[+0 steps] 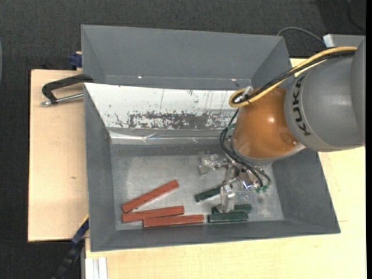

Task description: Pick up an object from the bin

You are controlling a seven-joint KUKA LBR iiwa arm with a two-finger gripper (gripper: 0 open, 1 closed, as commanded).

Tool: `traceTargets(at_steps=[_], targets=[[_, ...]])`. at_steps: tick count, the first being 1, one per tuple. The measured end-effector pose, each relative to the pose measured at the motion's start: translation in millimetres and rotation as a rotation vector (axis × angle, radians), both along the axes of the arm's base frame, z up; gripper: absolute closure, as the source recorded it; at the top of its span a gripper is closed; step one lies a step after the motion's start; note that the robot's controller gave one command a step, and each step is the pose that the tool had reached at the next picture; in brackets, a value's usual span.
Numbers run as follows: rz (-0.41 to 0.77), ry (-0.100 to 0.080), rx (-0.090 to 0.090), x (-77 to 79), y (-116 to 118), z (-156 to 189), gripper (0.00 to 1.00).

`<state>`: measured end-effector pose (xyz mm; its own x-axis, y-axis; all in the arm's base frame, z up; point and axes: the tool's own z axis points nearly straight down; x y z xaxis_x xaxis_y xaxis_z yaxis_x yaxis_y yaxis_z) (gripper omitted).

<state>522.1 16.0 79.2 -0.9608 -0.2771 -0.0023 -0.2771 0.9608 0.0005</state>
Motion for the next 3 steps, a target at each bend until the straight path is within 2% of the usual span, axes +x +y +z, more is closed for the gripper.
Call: traceTargets(at_steps=[1, 3], targets=[[-0.227, 0.004, 0.0, -29.7, 32.1, -8.9, 1.0], [-0.227, 0.005, 0.0, -30.5, 32.1, -4.3, 1.0]])
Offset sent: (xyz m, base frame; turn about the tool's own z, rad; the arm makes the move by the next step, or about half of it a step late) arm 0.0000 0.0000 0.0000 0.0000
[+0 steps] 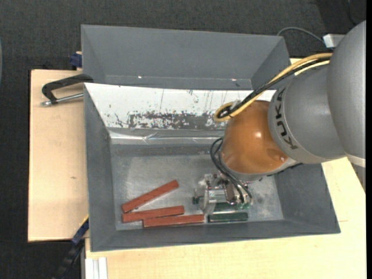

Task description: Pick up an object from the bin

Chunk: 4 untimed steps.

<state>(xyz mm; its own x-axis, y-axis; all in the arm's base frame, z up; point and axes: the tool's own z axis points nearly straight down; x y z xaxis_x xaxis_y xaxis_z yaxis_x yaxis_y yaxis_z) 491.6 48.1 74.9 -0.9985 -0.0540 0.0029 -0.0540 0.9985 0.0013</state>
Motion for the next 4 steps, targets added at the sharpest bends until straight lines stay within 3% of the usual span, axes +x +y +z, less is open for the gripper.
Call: traceTargets(at_steps=[2, 4], targets=[[0.0, -0.007, 0.001, 1.3, 0.2, 27.2, 1.0], [0.0, -0.002, 0.0, 0.1, 0.5, 59.6, 1.0]])
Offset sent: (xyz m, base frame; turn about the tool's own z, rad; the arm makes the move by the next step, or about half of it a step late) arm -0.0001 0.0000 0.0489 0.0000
